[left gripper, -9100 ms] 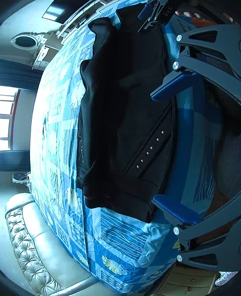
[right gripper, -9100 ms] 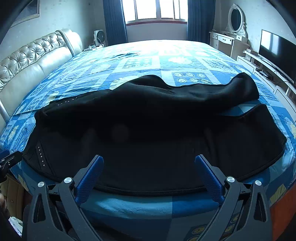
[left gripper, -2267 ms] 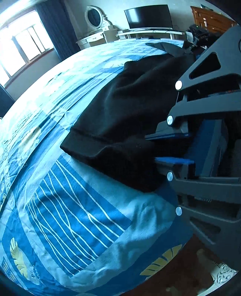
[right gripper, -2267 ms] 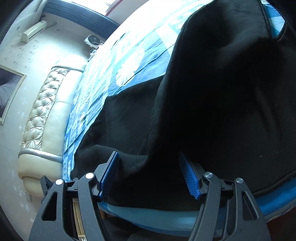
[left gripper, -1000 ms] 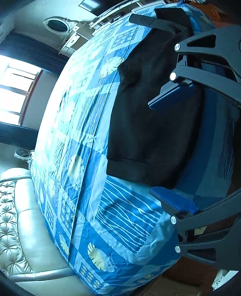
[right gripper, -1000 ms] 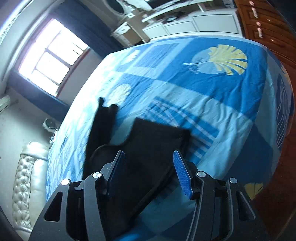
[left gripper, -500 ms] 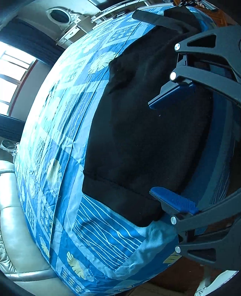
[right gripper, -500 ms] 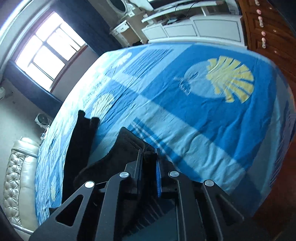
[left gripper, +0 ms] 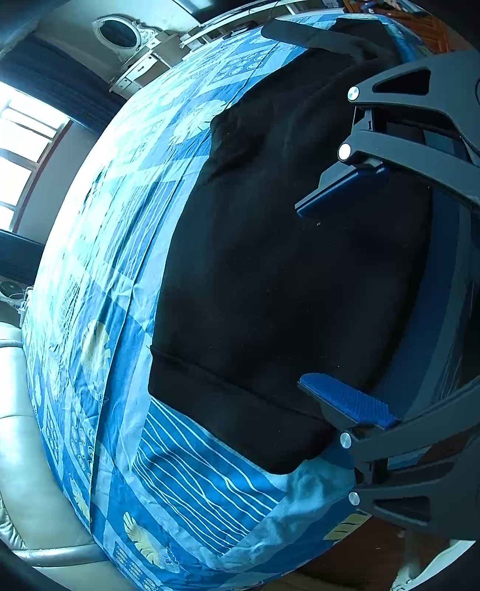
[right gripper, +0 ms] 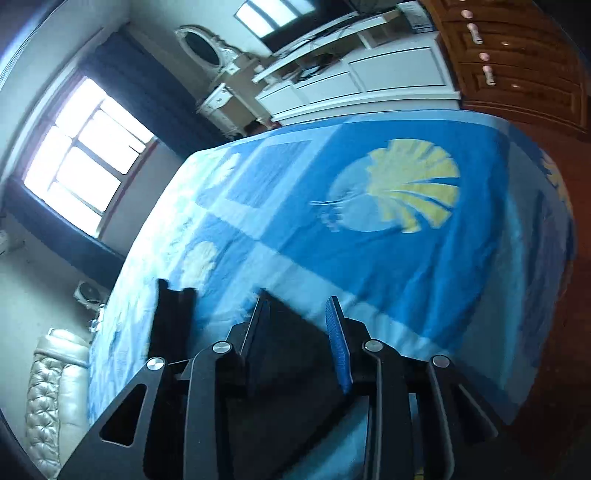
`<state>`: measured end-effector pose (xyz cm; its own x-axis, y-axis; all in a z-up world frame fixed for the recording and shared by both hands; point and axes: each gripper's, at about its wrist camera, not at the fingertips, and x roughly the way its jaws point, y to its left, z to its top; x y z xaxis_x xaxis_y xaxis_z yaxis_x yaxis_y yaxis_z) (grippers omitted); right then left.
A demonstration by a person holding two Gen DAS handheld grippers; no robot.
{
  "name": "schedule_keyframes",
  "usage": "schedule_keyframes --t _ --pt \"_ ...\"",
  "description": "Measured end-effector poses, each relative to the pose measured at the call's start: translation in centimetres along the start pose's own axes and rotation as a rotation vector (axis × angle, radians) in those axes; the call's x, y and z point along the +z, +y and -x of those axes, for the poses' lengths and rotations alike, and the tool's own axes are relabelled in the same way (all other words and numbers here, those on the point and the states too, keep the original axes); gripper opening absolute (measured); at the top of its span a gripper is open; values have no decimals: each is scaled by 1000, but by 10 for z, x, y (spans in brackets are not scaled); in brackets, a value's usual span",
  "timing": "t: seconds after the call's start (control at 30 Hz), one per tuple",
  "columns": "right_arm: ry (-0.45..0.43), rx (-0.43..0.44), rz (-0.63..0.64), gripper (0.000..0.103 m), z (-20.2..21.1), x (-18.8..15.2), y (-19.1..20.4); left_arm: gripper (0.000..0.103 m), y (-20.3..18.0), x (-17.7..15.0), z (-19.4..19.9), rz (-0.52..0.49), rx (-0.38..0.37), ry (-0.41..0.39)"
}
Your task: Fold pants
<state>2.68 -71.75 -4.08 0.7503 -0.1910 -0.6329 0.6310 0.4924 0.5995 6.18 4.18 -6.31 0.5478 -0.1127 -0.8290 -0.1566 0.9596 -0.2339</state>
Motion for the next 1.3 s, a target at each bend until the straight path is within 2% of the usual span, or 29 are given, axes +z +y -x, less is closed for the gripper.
schedule_keyframes --t 0.07,0.13,0.17,0.27,0.4,0.43,0.47,0.5,0.6,0.73,0.87,1.0,1.17,1.3 --pt "49 69 15 44 -26 -4 31 86 1 -1 -2 10 0 2" --pt "133 140 12 49 -70 -8 64 86 0 -1 -4 8 5 0" --pt "155 144 15 51 -87 -12 77 86 0 -2 -5 6 7 -1" --pt "203 114 53 51 -138 -17 113 87 -3 -5 -5 -12 16 -4" --pt "234 54 68 51 -180 -21 135 89 -4 -8 -6 -25 14 -5" --pt "240 25 87 50 -186 -22 138 90 -4 -9 -6 -30 15 -7" --pt "244 6 105 30 -188 -23 139 90 -5 -10 -6 -35 16 -9" --pt "254 9 116 6 -187 -23 140 90 -6 -11 -7 -44 21 -12" --pt "204 70 140 6 -155 -22 144 90 -8 -13 -7 -63 30 -17" --pt "121 163 169 6 -82 -14 135 90 -7 -12 -7 -55 25 -17" --pt "40 218 109 6 -13 -9 91 90 -7 -12 -6 -44 19 -12" --pt "-5 200 27 6 35 -20 28 90 -8 -13 -5 -42 16 -10" --pt "37 128 -56 6 37 -48 -34 90 -11 -16 -5 -62 30 -10" --pt "53 90 -117 6 19 -57 -60 90 -12 -16 -6 -69 34 -7"
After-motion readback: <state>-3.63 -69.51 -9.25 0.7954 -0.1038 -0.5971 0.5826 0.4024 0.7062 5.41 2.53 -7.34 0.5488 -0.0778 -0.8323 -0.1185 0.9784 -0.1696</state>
